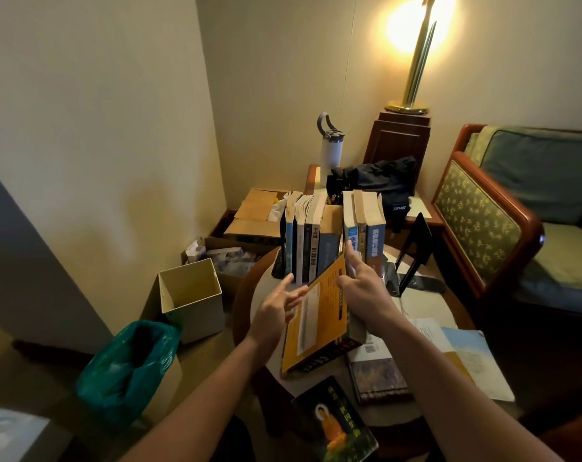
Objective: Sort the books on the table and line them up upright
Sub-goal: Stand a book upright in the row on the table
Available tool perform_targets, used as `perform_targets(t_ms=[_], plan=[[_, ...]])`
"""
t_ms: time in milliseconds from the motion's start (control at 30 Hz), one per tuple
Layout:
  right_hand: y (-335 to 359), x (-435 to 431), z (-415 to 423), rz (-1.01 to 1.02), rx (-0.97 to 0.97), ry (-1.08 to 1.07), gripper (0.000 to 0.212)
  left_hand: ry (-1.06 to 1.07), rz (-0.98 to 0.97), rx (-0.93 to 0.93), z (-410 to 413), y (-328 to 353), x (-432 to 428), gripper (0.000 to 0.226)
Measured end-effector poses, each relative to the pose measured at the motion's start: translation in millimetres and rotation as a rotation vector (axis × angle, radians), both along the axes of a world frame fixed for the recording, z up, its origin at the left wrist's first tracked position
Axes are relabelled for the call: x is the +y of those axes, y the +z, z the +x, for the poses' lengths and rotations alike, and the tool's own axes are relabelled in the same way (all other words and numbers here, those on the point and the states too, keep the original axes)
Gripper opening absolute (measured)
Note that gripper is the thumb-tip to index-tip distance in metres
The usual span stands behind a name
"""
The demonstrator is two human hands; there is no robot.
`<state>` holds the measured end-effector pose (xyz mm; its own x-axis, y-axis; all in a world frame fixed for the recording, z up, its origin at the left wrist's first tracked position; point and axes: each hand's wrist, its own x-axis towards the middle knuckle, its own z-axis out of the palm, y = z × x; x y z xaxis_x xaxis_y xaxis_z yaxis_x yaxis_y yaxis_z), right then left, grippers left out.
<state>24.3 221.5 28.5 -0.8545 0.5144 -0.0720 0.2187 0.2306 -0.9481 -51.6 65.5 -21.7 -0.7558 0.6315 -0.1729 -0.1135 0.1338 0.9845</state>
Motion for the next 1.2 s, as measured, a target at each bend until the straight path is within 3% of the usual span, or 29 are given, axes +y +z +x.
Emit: perform_targets(t_ms=[100, 233, 400, 533, 667, 833, 1200], plan=[[20.0, 11.7, 3.1, 0.014, 0.055, -0.014, 0.074, 0.06, -0.054, 0.105, -29.2, 5.5, 8.1, 0.046], [62.7, 44.4, -0.6, 0.0, 0.167, -0.017, 0.073, 0.117, -0.029, 0.087, -67.0, 11.5, 31.4, 0.052], [114.8, 72.9, -2.5, -0.012, 0.221, -0.052, 0.067, 0.154, -0.018, 0.07, -95.8, 16.3, 64.5, 0.077], [130.3, 84.9, 1.4, 0.061, 0.196, -0.067, 0.065, 0.177, -0.009, 0.009, -104.6, 13.8, 73.8, 0.073], [143.2, 92.6, 6.4, 0.087, 0.235, -0.084, 0.063, 0.148, -0.01, -0.048, -106.9, 4.8, 77.3, 0.068], [156.7, 101.9, 0.9, 0.171, 0.308, -0.098, 0.06, 0.051, 0.009, -0.052, -104.1, -10.5, 79.0, 0.091], [152.1, 93.1, -49.4, 0.18, 0.436, -0.076, 0.061, 0.107, -0.041, -0.085, -100.1, -15.4, 83.8, 0.075]])
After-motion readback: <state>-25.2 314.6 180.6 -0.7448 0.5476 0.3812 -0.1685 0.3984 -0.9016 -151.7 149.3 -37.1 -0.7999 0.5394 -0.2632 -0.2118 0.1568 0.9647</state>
